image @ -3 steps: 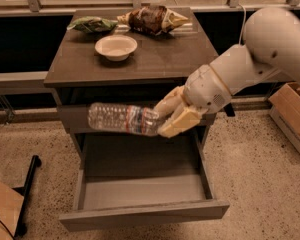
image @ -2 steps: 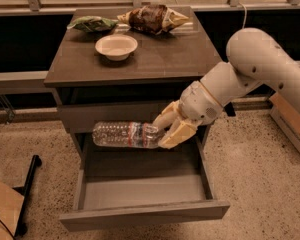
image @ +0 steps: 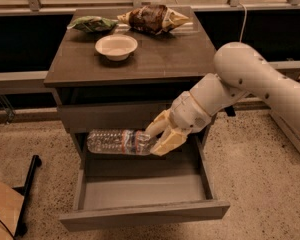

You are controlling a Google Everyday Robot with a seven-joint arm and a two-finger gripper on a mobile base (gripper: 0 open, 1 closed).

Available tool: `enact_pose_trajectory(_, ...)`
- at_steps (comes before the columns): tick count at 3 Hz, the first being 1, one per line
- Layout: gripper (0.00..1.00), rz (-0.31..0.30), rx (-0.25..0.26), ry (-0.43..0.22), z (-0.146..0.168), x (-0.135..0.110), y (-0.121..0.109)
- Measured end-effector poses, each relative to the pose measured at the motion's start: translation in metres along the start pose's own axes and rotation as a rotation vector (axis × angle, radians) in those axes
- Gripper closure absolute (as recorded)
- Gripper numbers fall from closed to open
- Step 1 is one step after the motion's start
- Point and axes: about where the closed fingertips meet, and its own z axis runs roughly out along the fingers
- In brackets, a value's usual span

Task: Place water bottle into middle drawer

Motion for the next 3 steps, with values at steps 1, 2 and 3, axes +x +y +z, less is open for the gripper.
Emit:
enact_pose_trajectory(1, 1.0, 0.026, -0.02, -0.022, 0.049, 0.03, -0.006)
enact_pose_trajectory(2, 1.0, 0.063, -0.063, -0.021, 0.105, 0.082, -0.02)
enact_pose_trajectory(3, 1.0, 0.065, -0.065, -0.023, 0.106, 0.083, -0.02)
